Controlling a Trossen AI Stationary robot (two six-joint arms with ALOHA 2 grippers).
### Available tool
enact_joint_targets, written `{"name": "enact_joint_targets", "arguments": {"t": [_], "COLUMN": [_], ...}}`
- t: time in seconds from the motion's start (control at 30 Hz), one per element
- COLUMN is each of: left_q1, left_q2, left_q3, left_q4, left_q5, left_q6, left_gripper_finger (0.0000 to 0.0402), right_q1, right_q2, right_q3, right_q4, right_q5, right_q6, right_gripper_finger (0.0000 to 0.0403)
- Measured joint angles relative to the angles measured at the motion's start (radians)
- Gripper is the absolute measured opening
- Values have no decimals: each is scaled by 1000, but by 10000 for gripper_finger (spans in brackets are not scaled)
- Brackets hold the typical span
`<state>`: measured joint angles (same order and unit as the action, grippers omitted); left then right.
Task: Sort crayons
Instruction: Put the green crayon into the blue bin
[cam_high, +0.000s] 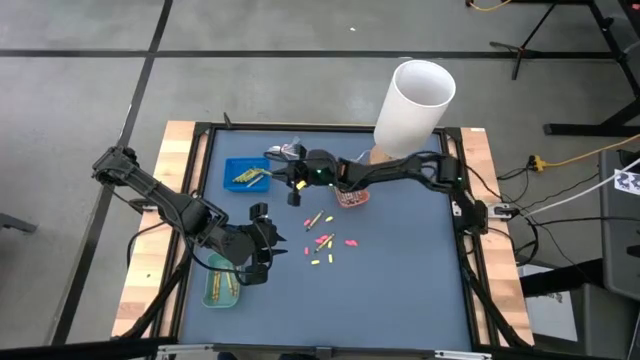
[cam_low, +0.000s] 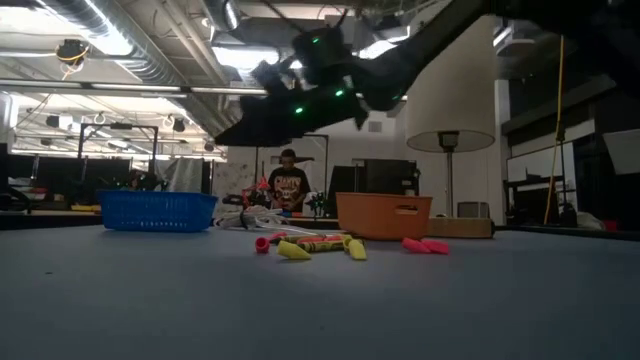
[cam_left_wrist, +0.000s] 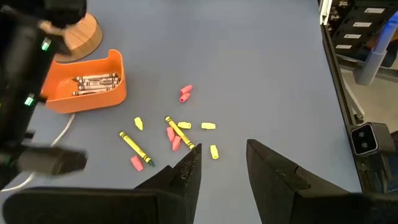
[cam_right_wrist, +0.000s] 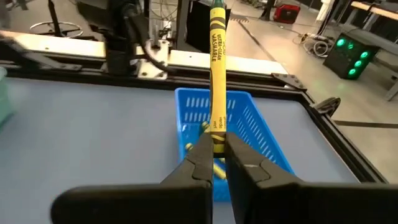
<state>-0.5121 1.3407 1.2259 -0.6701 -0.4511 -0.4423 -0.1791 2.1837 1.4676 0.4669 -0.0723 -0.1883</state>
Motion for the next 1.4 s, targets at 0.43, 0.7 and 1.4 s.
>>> {"name": "enact_joint_targets", "arguments": {"t": [0.43,0.7,1.4], "left_q1": [-2,-2,6], "left_q2": [0,0,5], "left_q3": [0,0,-44], "left_q4": [0,0,37], "left_q5": [0,0,-38], "left_q6": [0,0,0], "left_gripper_finger": [111,111,111], "right_q1": [1,1,2], "right_q2": [192,192,-70], "right_q3": [311,316,317], "right_q4": [-154,-154,-648], "right_q5": [59,65,116], "right_q6": [-3,-3,-116], "right_gripper_finger": [19,75,136]}}
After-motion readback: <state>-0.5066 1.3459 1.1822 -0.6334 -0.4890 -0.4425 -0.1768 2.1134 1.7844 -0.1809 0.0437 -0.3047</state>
